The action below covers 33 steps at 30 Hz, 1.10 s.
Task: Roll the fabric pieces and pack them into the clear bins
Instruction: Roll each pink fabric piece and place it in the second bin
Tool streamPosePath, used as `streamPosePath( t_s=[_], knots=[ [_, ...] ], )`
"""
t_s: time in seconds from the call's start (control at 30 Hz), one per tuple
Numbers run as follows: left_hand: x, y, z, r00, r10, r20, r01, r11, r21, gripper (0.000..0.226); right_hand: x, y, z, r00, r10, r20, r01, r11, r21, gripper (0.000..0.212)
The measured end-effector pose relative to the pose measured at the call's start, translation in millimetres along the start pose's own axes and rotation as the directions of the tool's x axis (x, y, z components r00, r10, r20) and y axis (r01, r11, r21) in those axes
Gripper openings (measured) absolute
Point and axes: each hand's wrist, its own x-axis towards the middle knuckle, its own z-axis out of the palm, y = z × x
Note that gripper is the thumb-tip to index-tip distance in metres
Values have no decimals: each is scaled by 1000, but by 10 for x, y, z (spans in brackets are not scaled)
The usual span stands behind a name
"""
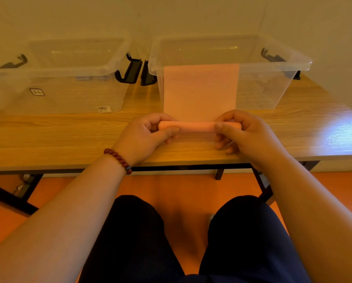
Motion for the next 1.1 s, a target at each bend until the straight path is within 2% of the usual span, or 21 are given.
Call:
streamPosePath(
  t_s=[0.1, 0.23, 0.3, 0.4, 0.53, 0.67, 0.83, 0.93, 1.1],
  knots=[
    [2, 0, 1, 1000, 11, 1, -11, 1000, -11, 12, -9, 6, -17, 1000, -10, 16, 11, 1000, -13, 18],
    [3, -16, -10, 1000, 6, 2, -6, 1000, -24, 20, -10, 8, 2, 1000, -21, -23, 22, 1000, 20, 2],
    [4, -16, -6, 1000, 10, -2, -10, 1000, -24, 24, -6, 12, 14, 999, -25, -43, 26, 999, 21, 5],
    [5, 0, 3, 1000, 3, -10, -3, 1000, 3, 15, -2, 6, 4, 999, -23, -23, 23, 1000, 9, 6],
    [0, 10, 2, 1000, 11, -15, -11, 1000, 6, 12, -2, 23, -17, 1000, -19, -2, 19, 999, -28, 19],
    [5, -5, -6, 1000, 16, -18, -16, 1000, 16, 26, 0, 25, 12, 999, -18, -45, 18, 1000, 18, 4],
    [5, -5, 1, 1000, 8, -25, -7, 999, 34, 17, -2, 15, -3, 1000, -26, -18, 26, 1000, 11, 10],
    [1, 4, 8, 1000, 1, -28, -1, 1000, 18, 16, -5, 21, -15, 1000, -17, -2, 17, 999, 40, 21],
    [3, 10, 2, 1000, 4, -22, -5, 999, -43, 26, -5, 35, 3, 998, -28, -48, 30, 999, 33, 4]
  ],
)
